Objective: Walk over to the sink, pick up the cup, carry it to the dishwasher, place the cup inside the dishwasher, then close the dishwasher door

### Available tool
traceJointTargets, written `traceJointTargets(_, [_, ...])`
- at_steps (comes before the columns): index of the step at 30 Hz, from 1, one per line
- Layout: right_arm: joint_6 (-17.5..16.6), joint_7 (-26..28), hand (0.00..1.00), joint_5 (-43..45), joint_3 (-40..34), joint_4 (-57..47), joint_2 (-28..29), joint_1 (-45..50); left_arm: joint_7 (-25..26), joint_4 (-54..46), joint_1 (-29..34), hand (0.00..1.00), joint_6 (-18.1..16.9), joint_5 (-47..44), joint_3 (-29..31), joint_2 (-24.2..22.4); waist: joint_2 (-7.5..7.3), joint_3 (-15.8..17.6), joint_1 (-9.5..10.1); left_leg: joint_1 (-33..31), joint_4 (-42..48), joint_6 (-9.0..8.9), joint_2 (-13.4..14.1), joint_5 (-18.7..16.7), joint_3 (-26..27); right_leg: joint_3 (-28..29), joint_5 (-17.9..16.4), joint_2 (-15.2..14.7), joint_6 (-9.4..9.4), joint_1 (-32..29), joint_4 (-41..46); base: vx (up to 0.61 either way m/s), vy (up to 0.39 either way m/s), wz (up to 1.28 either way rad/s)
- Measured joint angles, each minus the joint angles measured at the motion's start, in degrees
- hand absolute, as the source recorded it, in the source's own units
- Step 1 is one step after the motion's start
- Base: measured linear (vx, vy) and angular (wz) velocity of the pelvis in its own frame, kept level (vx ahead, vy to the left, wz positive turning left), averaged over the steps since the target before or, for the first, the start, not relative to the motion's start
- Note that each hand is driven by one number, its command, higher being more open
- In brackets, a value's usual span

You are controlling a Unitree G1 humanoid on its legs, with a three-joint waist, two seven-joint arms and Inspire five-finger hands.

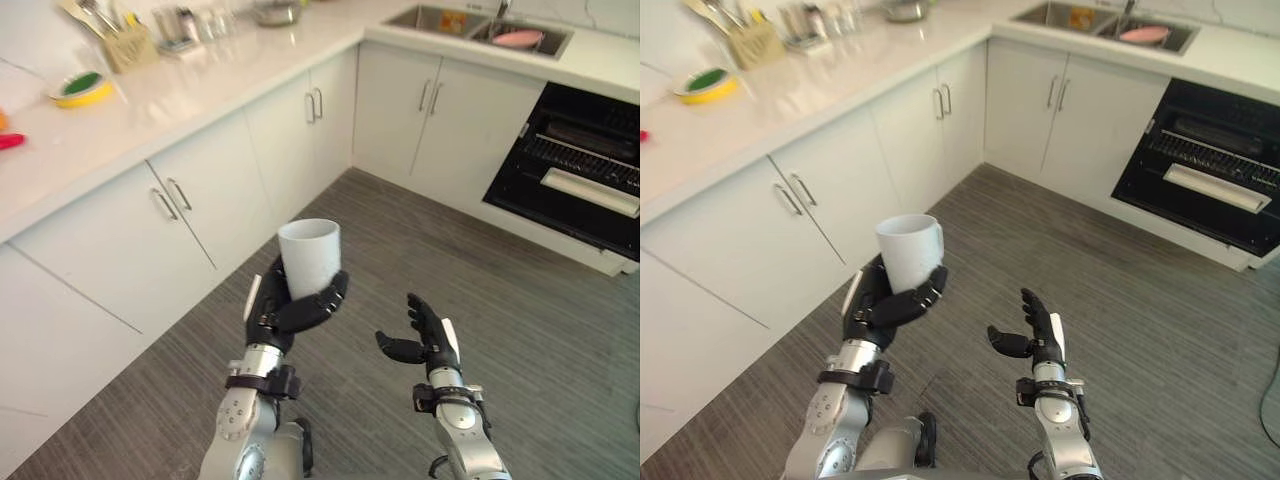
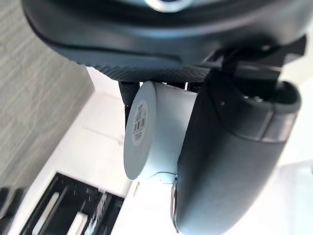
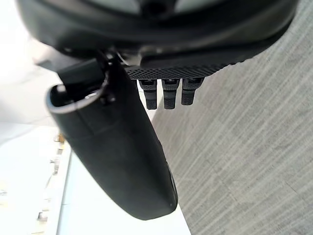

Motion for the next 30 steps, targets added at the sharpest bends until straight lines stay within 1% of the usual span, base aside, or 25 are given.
traceJointTargets(1, [0.0,0.3,0.90,-0.1,0.4,0.2,0.3,-0.2,0.1,0.0,0.4,0.30,0.1,0.1,-0.2,1.1,-0.76,0.1,0.08,1.6,0.5,0.67,-0.6,-2.2,2.1,2.0,0.0,-1.0,2.05,-3.5,8.7,0.37,0.314,-0.64])
traceJointTargets(2, [0.1,0.5,0.90,-0.2,0.4,0.2,0.6,-0.3,0.1,0.0,0.5,0.30,0.3,0.1,-0.4,1.7,-1.14,0.1,-0.07,2.7,0.5,1.45,-1.1,-2.8,2.7,2.5,0.5,-1.5,3.92,-5.1,13.0,0.47,0.292,-0.45])
traceJointTargets(3, [0.1,0.8,0.90,-0.2,0.4,0.4,1.2,-0.4,0.2,0.1,0.6,0.30,0.6,0.2,-0.7,2.7,-1.52,0.0,-0.85,5.6,0.2,2.57,-1.9,-4.3,3.5,2.8,2.4,-2.1,7.95,-8.1,22.2,0.50,0.226,-0.28])
traceJointTargets(5, [0.1,0.8,0.90,-0.3,0.9,1.1,1.9,-0.4,0.3,0.1,1.1,0.30,0.6,0.7,-0.9,3.4,-2.07,-0.3,-1.28,11.1,-2.6,3.54,-2.4,-5.7,4.9,1.1,2.2,-2.4,5.96,-11.9,31.8,0.43,0.145,-0.29])
traceJointTargets(6, [0.0,0.9,0.90,-0.3,0.9,1.2,2.2,-0.5,0.5,0.0,1.1,0.30,0.6,0.9,-1.1,3.4,-2.03,-0.3,-1.30,13.8,-4.6,3.60,-2.4,-5.9,5.2,-1.3,1.6,-2.3,3.59,-14.1,34.2,0.34,0.055,-0.28])
traceJointTargets(7, [0.0,0.9,0.90,-0.3,0.9,1.1,2.6,-0.6,0.7,-0.1,1.0,0.30,0.5,1.0,-1.5,3.4,-2.01,-0.4,-1.52,16.6,-7.4,3.57,-2.2,-5.9,5.3,-4.6,0.5,-1.7,1.04,-17.1,34.7,0.33,0.036,-0.22])
traceJointTargets(8, [0.0,1.0,0.90,-0.4,0.9,1.1,2.9,-0.8,0.7,-0.2,1.0,0.30,0.4,1.0,-1.7,3.4,-1.99,-0.4,-1.89,18.3,-8.9,3.47,-1.8,-5.8,5.4,-6.7,-0.3,-1.1,-0.35,-19.6,33.5,0.47,0.003,-0.16])
traceJointTargets(10, [0.0,1.0,0.90,-0.6,0.9,1.1,3.0,-1.2,0.8,-0.1,1.0,0.30,0.4,1.0,-2.2,3.4,-1.84,-0.3,-2.37,21.3,-11.3,3.25,-0.8,-5.7,5.9,-11.0,-0.6,-0.3,-1.37,-23.9,27.3,0.44,-0.033,-0.14])
traceJointTargets(11, [0.0,1.1,0.90,-0.6,0.9,1.1,2.6,-1.6,1.0,0.0,0.8,0.30,0.4,1.0,-2.6,3.4,-1.64,-0.2,-2.83,24.0,-13.6,2.29,-0.3,-5.8,6.2,-13.8,1.3,0.6,-3.36,-26.6,18.6,0.45,-0.052,-0.09])
traceJointTargets(12, [0.0,1.1,0.90,-0.6,0.9,1.2,2.5,-1.8,1.0,0.0,0.7,0.30,0.4,1.0,-2.8,3.4,-1.79,-0.3,-3.10,24.9,-14.5,1.64,-0.2,-5.9,6.2,-14.5,3.5,1.3,-4.32,-27.4,14.1,0.47,-0.065,0.04])
traceJointTargets(13, [0.1,1.0,0.90,-0.6,0.9,1.2,2.1,-2.1,1.0,0.1,0.4,0.30,0.3,1.0,-2.9,3.4,-2.17,-0.5,-3.70,26.8,-15.5,-0.10,-0.2,-6.7,5.8,-15.4,10.2,2.5,-5.61,-27.8,5.0,0.66,-0.133,0.32])
traceJointTargets(14, [0.1,0.9,0.90,-0.6,0.9,1.3,1.7,-1.8,1.0,0.8,0.1,0.30,0.3,1.0,-3.1,3.5,-2.59,-0.8,-4.65,29.3,-15.7,-2.00,-0.5,-7.9,4.4,-14.3,22.1,3.0,-7.72,-26.7,2.6,0.58,-0.114,0.31])
traceJointTargets(15, [0.1,0.9,0.90,-0.6,0.8,1.7,1.0,-1.9,0.9,2.3,-0.3,0.30,0.3,1.0,-3.1,2.5,-0.85,-0.9,-4.68,30.3,-15.6,-2.58,0.5,-8.4,3.7,-15.1,20.4,3.7,-7.79,-26.4,4.6,0.58,-0.112,0.26])
traceJointTargets(16, [0.6,0.8,0.90,-0.6,0.7,1.9,-0.2,-1.8,1.0,3.9,-0.3,0.30,0.4,1.0,-3.4,1.3,1.31,-1.8,-4.95,29.9,-12.9,-3.54,2.9,-7.9,1.3,-16.4,17.7,5.1,-8.68,-25.3,5.6,0.45,-0.105,0.08])
traceJointTargets(17, [0.7,0.7,0.90,-0.6,0.6,1.7,-0.4,-1.7,1.0,4.3,-0.7,0.30,0.4,1.0,-3.4,0.9,1.67,-1.6,-5.04,29.4,-10.1,-4.42,3.5,-7.4,0.6,-17.1,16.4,5.4,-8.94,-24.2,5.9,0.55,-0.174,0.14])
traceJointTargets(18, [1.2,0.7,0.90,-0.6,0.4,0.7,-0.4,-1.0,1.0,4.8,-1.1,0.30,0.7,1.0,-3.2,-0.1,2.43,-1.2,-4.96,27.2,-1.1,-6.43,5.6,-4.7,-0.5,-18.1,14.9,6.7,-10.00,-21.3,5.7,0.74,-0.264,0.08])
traceJointTargets(19, [1.5,0.5,0.90,-0.3,0.8,-3.3,0.0,2.3,1.0,4.6,-0.8,0.30,0.7,1.0,-3.1,-0.8,2.38,-1.0,-4.16,21.6,16.5,-7.12,9.1,2.4,-1.1,-17.8,12.9,8.5,-10.79,-14.2,2.5,0.68,-0.242,-0.13])
traceJointTargets(20, [1.5,-0.1,0.90,-0.1,0.7,-7.4,0.5,4.3,0.9,2.8,0.1,0.30,0.7,0.9,-3.5,-1.0,2.42,-1.0,-3.29,16.9,26.0,-6.37,11.5,1.1,-0.6,-16.8,12.2,9.9,-11.01,-8.7,-1.2,0.56,-0.188,-0.26])
traceJointTargets(22, [0.5,-0.6,0.90,0.0,0.5,-10.2,0.9,4.3,0.5,0.4,1.3,0.30,0.4,0.5,-3.5,-1.1,2.15,-1.0,-2.28,10.6,28.2,-5.08,12.4,-1.3,0.1,-15.1,10.7,10.7,-11.65,-5.2,-4.0,0.42,-0.087,-0.42])
traceJointTargets(23, [-0.1,-0.7,0.90,0.2,0.3,-10.2,1.0,3.5,0.2,0.0,1.6,0.30,0.2,0.5,-3.5,-1.2,2.21,-1.2,-1.80,6.9,25.4,-3.94,11.9,-3.0,0.2,-13.6,10.0,10.8,-11.55,-3.8,-5.0,0.37,-0.024,-0.48])
traceJointTargets(25, [-0.1,-0.9,0.90,0.8,0.2,-8.9,0.9,2.2,0.2,0.0,2.2,0.30,0.2,0.5,-3.2,-1.3,2.13,-1.2,-1.09,4.3,17.0,-3.09,10.0,-4.0,-0.1,-11.5,9.3,10.5,-11.07,-2.2,-6.1,0.28,0.077,-0.53])
traceJointTargets(27, [-0.1,-0.9,0.90,1.6,0.2,-4.9,0.7,0.4,0.2,0.4,3.2,0.30,0.3,0.5,-2.2,-1.5,1.86,-1.1,-0.62,1.9,-0.8,-4.07,5.2,-2.4,-3.2,-8.3,7.5,8.9,-9.82,-0.2,-6.9,0.37,0.183,-0.64])
traceJointTargets(28, [-0.1,-0.9,0.90,1.6,0.1,-3.8,0.5,0.0,0.2,0.5,3.4,0.30,0.3,0.5,-1.8,-1.7,1.83,-1.1,-0.58,1.5,-4.7,-4.27,4.1,-1.0,-4.0,-7.5,7.0,8.5,-9.35,0.1,-6.9,0.39,0.226,-0.64])
traceJointTargets(29, [0.0,-1.0,0.90,1.6,-0.1,-1.2,0.2,-0.9,0.3,0.5,3.9,0.30,0.4,0.5,-1.0,-2.0,1.87,-1.1,-0.26,1.1,-11.5,-4.77,2.5,4.2,-5.1,-5.7,5.9,7.5,-8.09,0.8,-7.1,0.52,0.314,-0.76])
traceJointTargets(30, [0.1,-1.0,0.90,1.6,-0.5,0.2,0.1,-0.9,0.6,0.5,4.1,0.30,0.4,0.5,-0.4,-1.9,1.74,-1.2,0.49,2.7,-13.6,-4.36,1.1,10.7,-4.7,-3.6,5.0,6.5,-6.17,2.0,-7.2,0.46,0.297,-0.75])
